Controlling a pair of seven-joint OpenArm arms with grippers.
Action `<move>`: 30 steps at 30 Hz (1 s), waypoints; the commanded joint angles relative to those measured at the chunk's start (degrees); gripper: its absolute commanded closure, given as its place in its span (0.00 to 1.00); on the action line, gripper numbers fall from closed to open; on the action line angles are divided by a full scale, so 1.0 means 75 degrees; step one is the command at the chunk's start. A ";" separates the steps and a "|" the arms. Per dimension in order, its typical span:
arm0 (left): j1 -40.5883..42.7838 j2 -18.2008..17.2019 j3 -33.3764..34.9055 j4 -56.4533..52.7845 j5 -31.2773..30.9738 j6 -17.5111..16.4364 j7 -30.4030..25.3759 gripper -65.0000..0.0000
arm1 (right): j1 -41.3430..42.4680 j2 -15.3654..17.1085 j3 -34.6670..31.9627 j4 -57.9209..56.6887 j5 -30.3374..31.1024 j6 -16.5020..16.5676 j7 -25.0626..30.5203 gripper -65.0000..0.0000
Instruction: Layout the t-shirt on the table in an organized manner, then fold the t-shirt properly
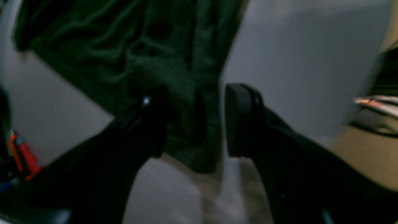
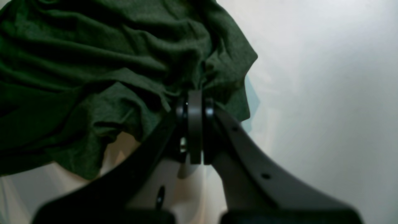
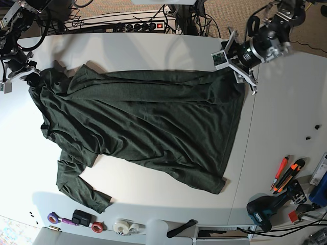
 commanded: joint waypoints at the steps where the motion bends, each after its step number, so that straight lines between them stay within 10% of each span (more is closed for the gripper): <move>1: -0.0050 -0.0102 0.0102 -0.0055 0.0283 0.0382 -0.0172 0.55 | 0.0044 0.0189 0.0064 0.0108 0.0152 0.0108 0.0169 1.00; 5: -0.0213 -0.0283 0.0670 -0.0463 0.1072 0.1402 0.0073 0.55 | 0.0044 0.0189 0.0064 0.0108 0.0154 0.0140 0.0169 1.00; 30: -0.0737 -0.0580 0.1349 -0.0280 -0.1285 0.0557 0.0691 0.55 | 0.0041 0.0184 0.0061 0.0108 0.0152 0.0245 0.0157 1.00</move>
